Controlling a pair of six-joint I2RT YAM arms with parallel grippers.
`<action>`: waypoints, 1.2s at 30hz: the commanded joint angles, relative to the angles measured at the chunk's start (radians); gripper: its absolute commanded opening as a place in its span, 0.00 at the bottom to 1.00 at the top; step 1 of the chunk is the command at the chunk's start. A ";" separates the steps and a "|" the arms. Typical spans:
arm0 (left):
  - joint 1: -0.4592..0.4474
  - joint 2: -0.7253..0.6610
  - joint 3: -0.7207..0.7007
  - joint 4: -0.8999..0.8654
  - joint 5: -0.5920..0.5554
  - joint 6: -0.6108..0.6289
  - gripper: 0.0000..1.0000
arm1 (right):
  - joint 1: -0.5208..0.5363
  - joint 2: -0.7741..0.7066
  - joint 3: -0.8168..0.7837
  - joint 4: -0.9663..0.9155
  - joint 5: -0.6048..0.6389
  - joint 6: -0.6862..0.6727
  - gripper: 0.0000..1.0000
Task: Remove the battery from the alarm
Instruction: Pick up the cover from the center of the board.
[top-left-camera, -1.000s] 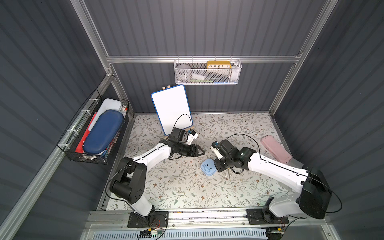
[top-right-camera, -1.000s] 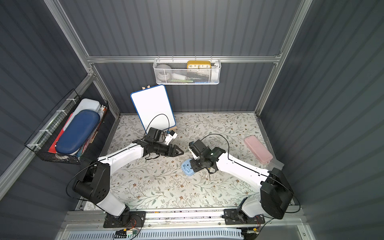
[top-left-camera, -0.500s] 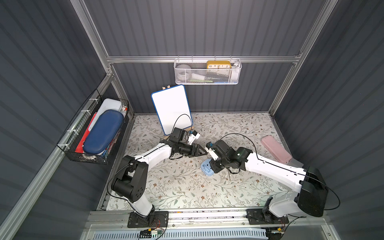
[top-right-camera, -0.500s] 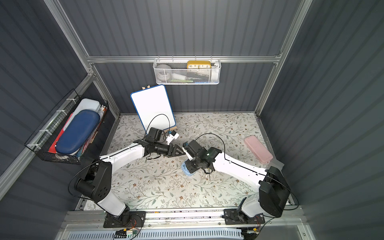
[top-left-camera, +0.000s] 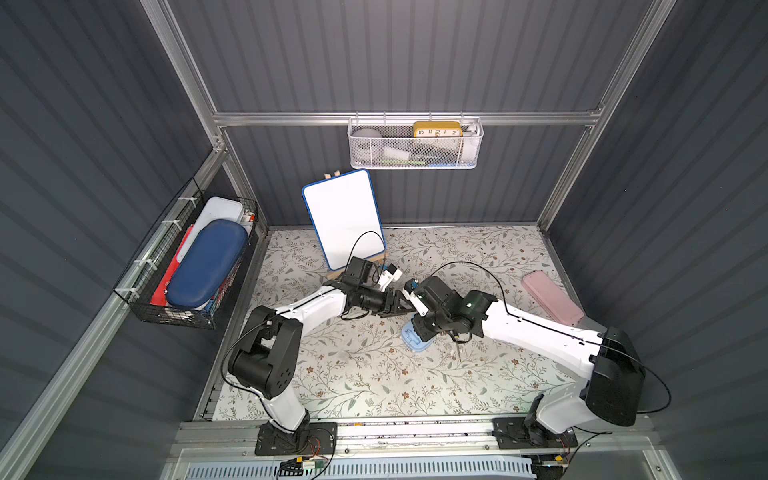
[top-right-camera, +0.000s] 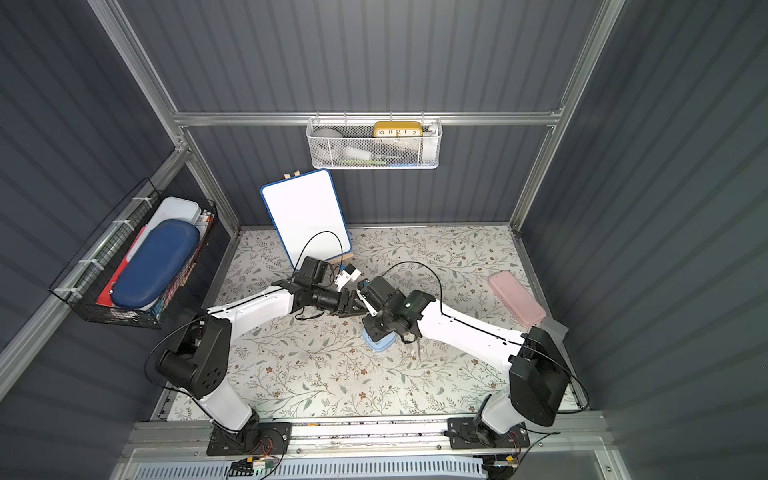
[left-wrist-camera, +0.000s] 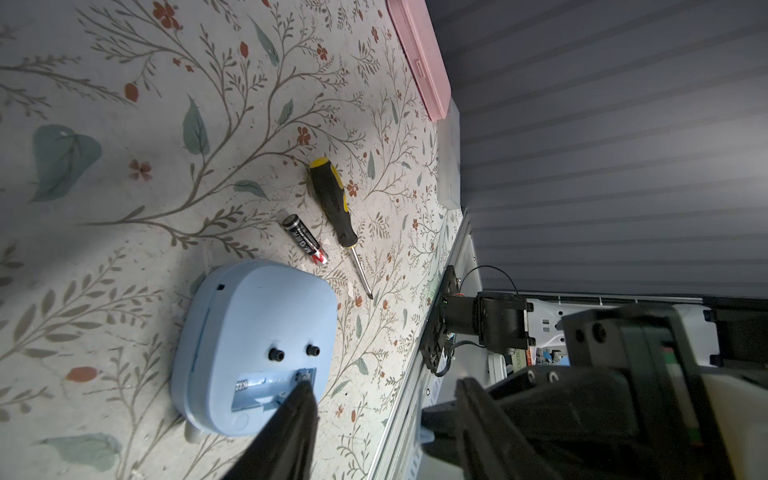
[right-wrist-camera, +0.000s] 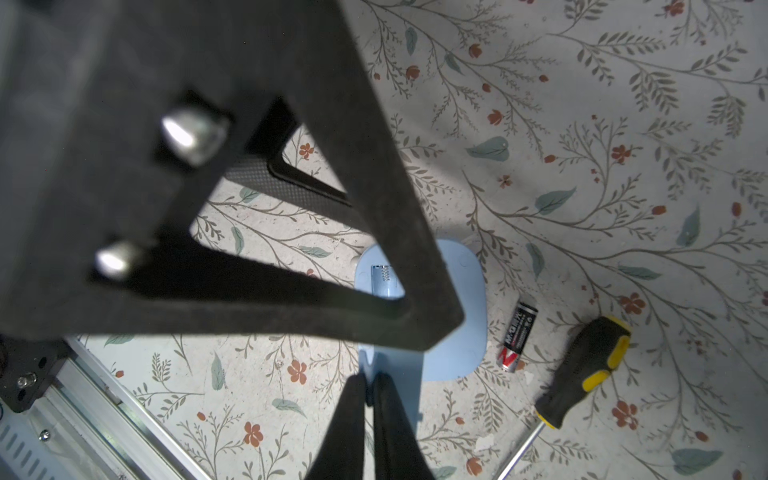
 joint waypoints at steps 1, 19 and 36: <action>-0.007 -0.001 -0.015 0.032 0.058 -0.020 0.55 | 0.006 0.022 0.034 0.019 0.020 -0.007 0.10; -0.007 -0.059 -0.055 0.110 0.037 -0.094 0.35 | 0.013 0.047 0.060 0.034 0.026 0.007 0.10; -0.007 -0.067 -0.037 0.066 0.000 -0.064 0.15 | 0.013 0.045 0.060 0.038 0.053 0.004 0.10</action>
